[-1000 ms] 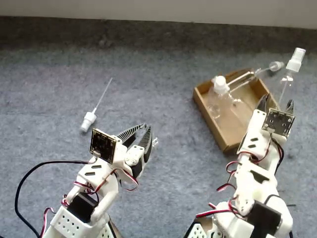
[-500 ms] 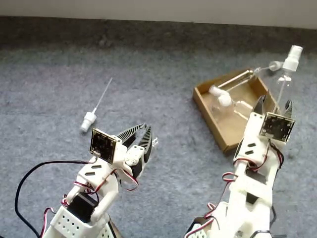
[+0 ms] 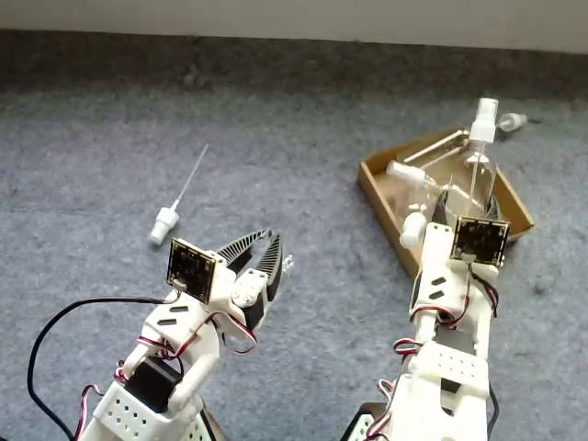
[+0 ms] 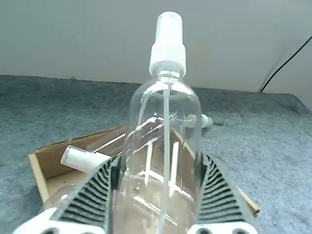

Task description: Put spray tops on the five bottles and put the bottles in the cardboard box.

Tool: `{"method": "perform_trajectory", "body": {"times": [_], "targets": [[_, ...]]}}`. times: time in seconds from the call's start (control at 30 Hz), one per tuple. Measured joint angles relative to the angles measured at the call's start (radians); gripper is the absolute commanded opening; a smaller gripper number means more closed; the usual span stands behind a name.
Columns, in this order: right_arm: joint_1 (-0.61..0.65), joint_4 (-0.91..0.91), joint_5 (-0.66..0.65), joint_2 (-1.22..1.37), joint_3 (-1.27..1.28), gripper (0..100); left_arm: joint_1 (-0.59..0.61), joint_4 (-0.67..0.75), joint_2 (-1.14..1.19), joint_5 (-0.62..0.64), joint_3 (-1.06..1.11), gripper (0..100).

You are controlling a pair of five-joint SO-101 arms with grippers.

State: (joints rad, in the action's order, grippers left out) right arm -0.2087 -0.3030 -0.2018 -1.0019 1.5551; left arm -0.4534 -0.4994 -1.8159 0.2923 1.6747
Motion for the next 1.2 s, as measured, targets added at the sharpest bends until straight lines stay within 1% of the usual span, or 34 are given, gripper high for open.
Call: {"method": "perform_trajectory", "body": {"times": [0.43,0.5,0.63,0.8,0.93,1.0,1.1,1.2], "targets": [[-0.023,0.000,0.000,0.003,0.000,4.4,0.000,0.000,0.000,0.000,0.000,1],[-0.025,0.023,0.000,0.028,0.000,4.4,0.000,0.000,0.000,0.000,0.000,1],[-0.035,0.098,0.000,0.195,-0.075,4.4,0.000,0.000,0.000,0.000,0.000,1],[-0.046,0.100,-0.002,0.470,-0.250,4.6,0.000,0.000,0.000,0.000,0.000,1],[-0.046,0.091,0.002,0.612,-0.341,5.0,0.000,0.000,0.000,0.000,0.000,1],[-0.049,0.089,0.002,0.646,-0.368,7.7,0.000,0.000,0.000,0.000,0.000,1],[-0.049,0.089,0.000,0.695,-0.379,17.6,0.000,0.000,0.000,0.000,0.000,1],[-0.041,0.089,-0.052,0.715,-0.381,24.8,0.000,0.000,0.000,0.000,0.000,1]]}}
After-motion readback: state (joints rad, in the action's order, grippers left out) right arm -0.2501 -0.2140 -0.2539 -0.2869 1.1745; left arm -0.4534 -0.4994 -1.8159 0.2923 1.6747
